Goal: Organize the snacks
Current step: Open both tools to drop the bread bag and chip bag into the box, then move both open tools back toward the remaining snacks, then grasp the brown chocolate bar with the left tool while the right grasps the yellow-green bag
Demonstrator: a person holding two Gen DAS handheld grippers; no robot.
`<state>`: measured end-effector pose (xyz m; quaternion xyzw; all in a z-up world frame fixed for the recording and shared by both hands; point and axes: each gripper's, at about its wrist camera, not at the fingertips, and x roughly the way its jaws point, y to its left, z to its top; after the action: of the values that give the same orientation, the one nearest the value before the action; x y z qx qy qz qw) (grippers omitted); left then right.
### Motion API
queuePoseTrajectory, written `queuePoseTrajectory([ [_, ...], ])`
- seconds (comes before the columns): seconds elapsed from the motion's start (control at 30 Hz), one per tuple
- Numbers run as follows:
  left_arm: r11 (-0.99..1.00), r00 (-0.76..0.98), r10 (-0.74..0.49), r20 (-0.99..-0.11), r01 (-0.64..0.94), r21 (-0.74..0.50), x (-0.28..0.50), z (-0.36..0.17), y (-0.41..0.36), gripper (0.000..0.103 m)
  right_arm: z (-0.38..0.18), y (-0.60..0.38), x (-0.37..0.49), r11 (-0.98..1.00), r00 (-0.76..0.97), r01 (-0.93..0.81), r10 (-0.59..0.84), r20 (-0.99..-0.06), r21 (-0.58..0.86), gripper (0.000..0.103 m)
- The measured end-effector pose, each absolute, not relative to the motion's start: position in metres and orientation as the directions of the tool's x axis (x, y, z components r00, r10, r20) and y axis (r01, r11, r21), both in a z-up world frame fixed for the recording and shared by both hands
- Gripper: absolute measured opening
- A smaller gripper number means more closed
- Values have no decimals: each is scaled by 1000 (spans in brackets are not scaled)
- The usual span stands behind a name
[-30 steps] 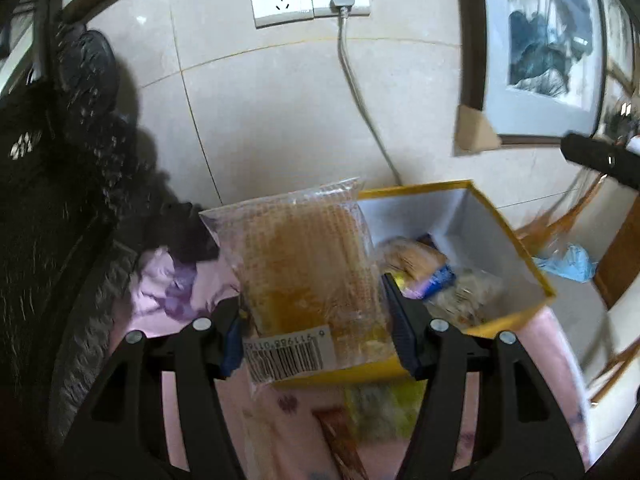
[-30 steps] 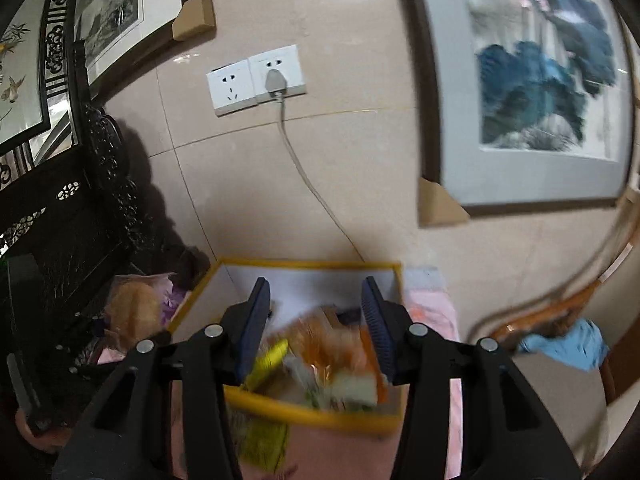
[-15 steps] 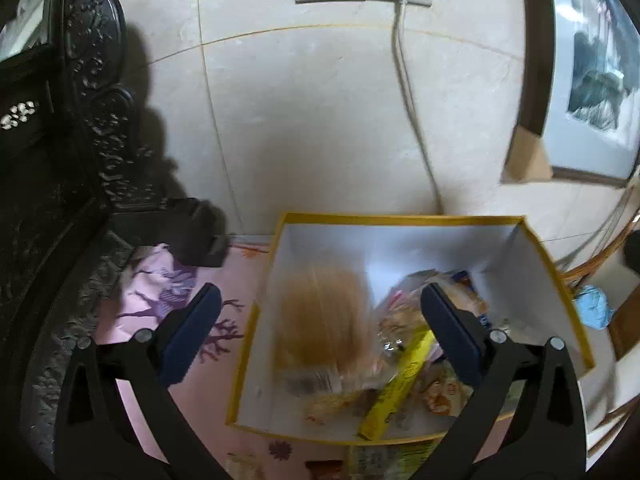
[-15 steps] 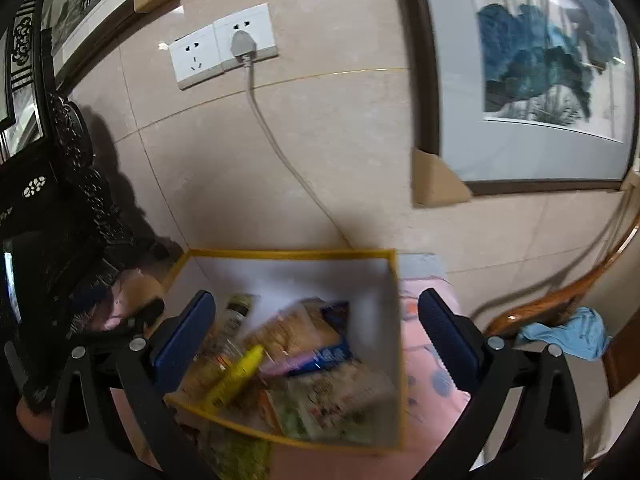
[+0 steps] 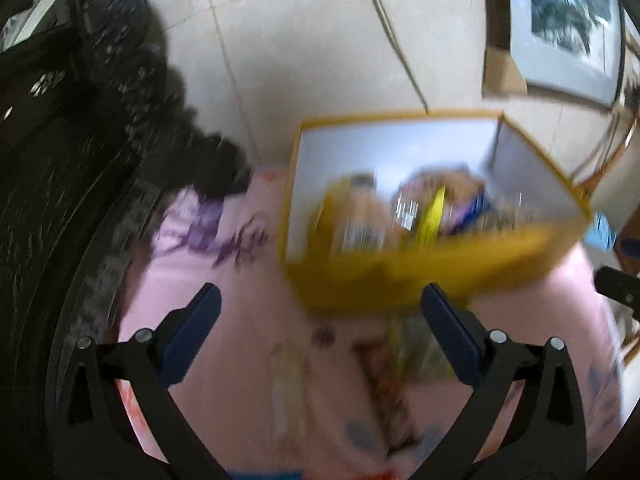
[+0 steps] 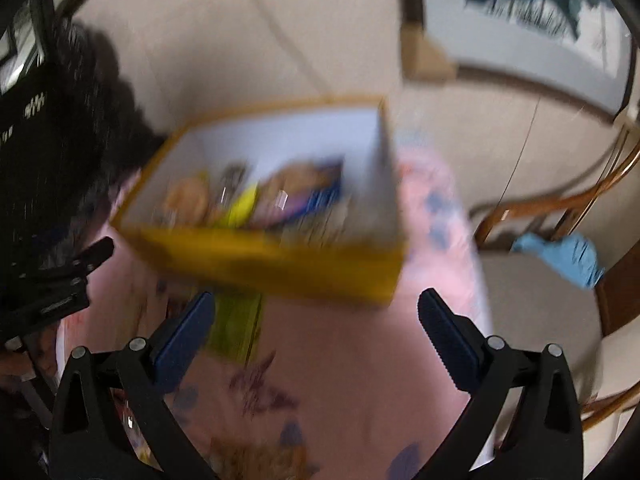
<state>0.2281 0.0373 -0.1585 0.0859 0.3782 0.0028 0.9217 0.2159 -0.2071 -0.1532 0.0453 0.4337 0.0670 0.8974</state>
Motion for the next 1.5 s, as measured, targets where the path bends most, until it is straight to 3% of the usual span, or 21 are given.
queuePoseTrajectory([
  [0.2, 992, 633, 61, -771, 48, 118, 205, -204, 52, 101, -207, -152, 237, 971, 549, -141, 237, -802, 191, 102],
  [0.4, 993, 604, 76, -794, 29, 118, 202, -218, 55, 101, -262, -113, 273, 970, 491, -72, 238, -838, 233, 102],
  [0.5, 989, 609, 88, -788, 40, 141, 206, -218, 53, 101, -272, -84, 271, 977, 513, -182, 194, -836, 115, 102],
  [0.57, 985, 599, 102, -794, 49, 164, 210, -220, 52, 101, -271, -73, 269, 975, 522, -214, 171, -836, 66, 93],
  [0.67, 988, 596, 85, -799, 56, 146, 212, -220, 53, 101, -268, -75, 267, 974, 520, -207, 188, -833, 90, 84],
  [0.73, 989, 598, 70, -798, 61, 132, 212, -219, 53, 101, -267, -80, 265, 975, 511, -196, 196, -837, 109, 72],
  [0.9, 987, 588, 60, -807, 85, 135, 211, -222, 44, 101, -259, -108, 261, 970, 487, -125, 241, -839, 206, 60],
  [0.93, 986, 589, 61, -806, 90, 141, 210, -222, 42, 101, -256, -113, 259, 971, 492, -116, 240, -837, 210, 48],
  [1.0, 985, 583, 51, -811, 105, 138, 210, -227, 39, 101, -246, -128, 252, 964, 505, -101, 264, -822, 247, 43],
  [1.07, 985, 565, 30, -824, 122, 120, 211, -234, 33, 101, -240, -139, 248, 971, 510, -91, 236, -827, 222, 26],
  [1.1, 985, 555, 23, -831, 131, 115, 212, -237, 30, 101, -240, -143, 247, 977, 512, -88, 210, -833, 192, 24],
  [1.17, 982, 544, 11, -839, 152, 112, 211, -245, 21, 101, -241, -155, 243, 976, 505, -70, 213, -837, 206, 25],
  [1.2, 980, 534, 14, -846, 159, 116, 212, -250, 17, 101, -241, -161, 241, 974, 511, -49, 216, -832, 223, 29],
  [1.27, 977, 515, 11, -857, 178, 120, 215, -260, 8, 101, -238, -165, 240, 977, 517, -24, 192, -834, 211, 62],
  [1.3, 976, 513, 8, -859, 183, 118, 217, -265, 5, 101, -237, -166, 239, 983, 520, -5, 159, -839, 183, 91],
  [1.33, 975, 508, 3, -861, 188, 115, 219, -272, 3, 98, -234, -165, 237, 987, 526, 8, 135, -840, 163, 102],
  [1.37, 979, 498, -4, -867, 180, 99, 221, -279, 4, 98, -229, -163, 235, 988, 546, 13, 123, -829, 155, 102],
  [1.43, 988, 477, -77, -876, 152, -4, 223, -280, 14, 70, -227, -155, 238, 994, 548, 3, 93, -831, 113, 102],
  [1.47, 990, 474, -59, -878, 138, 8, 223, -278, 19, 60, -227, -155, 236, 995, 553, -19, 88, -829, 93, 102],
  [1.5, 989, 466, -73, -882, 145, -5, 223, -277, 23, 40, -227, -148, 239, 996, 560, -52, 93, -823, 77, 102],
])
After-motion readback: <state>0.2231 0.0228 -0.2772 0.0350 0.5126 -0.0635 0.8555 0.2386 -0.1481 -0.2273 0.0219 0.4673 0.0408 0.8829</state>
